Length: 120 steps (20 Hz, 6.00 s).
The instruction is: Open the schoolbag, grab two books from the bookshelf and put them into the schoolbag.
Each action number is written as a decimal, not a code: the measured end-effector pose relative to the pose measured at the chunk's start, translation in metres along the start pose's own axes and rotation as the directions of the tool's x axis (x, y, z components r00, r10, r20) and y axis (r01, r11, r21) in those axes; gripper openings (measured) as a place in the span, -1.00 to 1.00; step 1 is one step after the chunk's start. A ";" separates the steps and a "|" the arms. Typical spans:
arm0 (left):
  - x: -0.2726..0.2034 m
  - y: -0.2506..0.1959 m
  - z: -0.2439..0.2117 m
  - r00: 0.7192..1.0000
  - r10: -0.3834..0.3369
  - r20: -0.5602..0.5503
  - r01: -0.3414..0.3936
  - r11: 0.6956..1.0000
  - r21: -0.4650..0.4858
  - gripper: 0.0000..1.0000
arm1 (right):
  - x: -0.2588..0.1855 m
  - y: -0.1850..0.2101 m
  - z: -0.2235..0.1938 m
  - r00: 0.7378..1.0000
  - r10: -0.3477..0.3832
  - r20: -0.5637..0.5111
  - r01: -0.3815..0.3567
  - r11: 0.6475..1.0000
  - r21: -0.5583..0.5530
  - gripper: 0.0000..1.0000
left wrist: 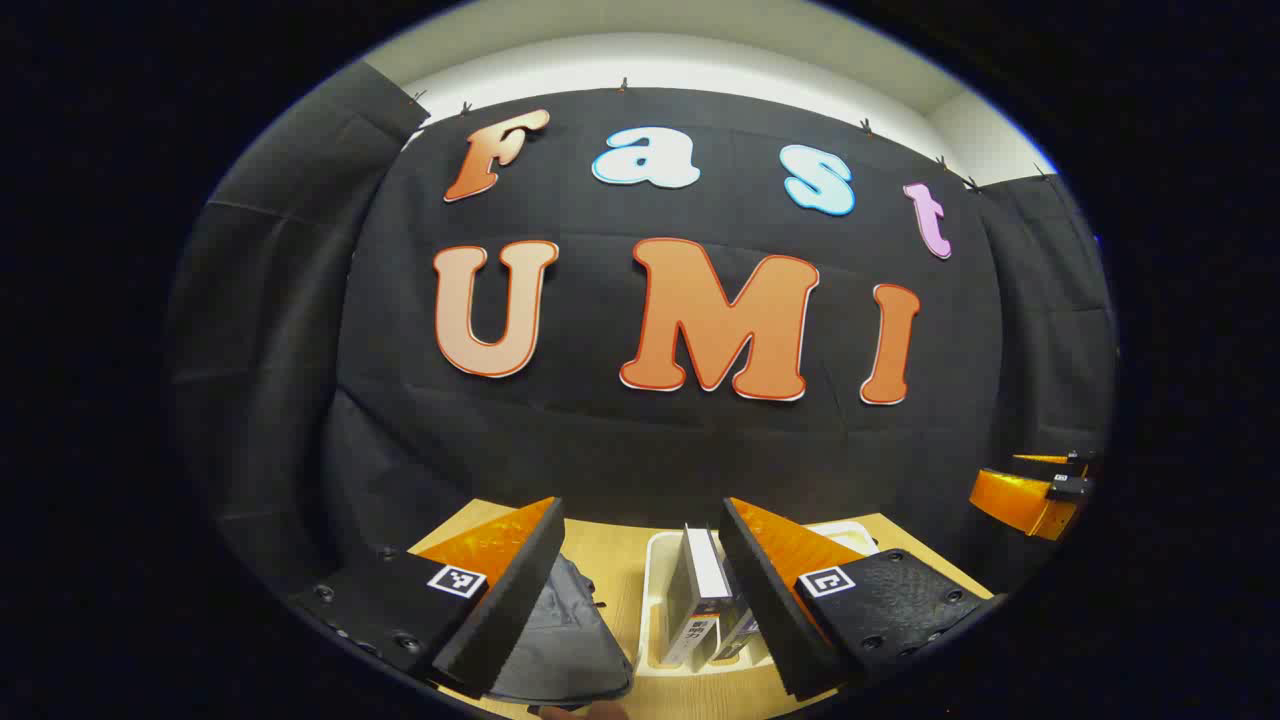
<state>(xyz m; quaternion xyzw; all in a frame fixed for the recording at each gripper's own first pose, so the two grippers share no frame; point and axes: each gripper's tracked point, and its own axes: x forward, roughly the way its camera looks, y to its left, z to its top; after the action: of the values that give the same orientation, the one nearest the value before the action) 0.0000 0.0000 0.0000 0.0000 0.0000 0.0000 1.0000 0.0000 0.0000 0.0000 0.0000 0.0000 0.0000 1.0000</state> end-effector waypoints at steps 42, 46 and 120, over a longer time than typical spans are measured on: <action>-0.060 0.114 -0.128 0.980 0.023 -0.199 0.101 0.801 0.590 0.93 | -0.032 0.020 -0.071 0.985 -0.083 -0.150 0.083 0.997 -0.009 0.94; -0.062 0.113 -0.183 0.957 0.035 -0.287 0.174 0.723 0.668 0.94 | -0.035 0.009 -0.097 0.971 -0.099 -0.217 0.105 0.994 0.017 0.94; 0.106 0.182 -0.129 0.694 -0.210 -0.689 0.640 0.618 0.456 -0.96 | 0.156 0.200 -0.128 0.311 -0.043 -0.949 -0.062 0.996 -0.066 0.98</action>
<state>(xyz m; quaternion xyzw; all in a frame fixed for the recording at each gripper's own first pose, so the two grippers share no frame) 0.1062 0.1824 -0.1292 0.3579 0.3004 -0.2504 0.8479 0.1558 0.1995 -0.1282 -0.0448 0.5868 0.0057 0.8084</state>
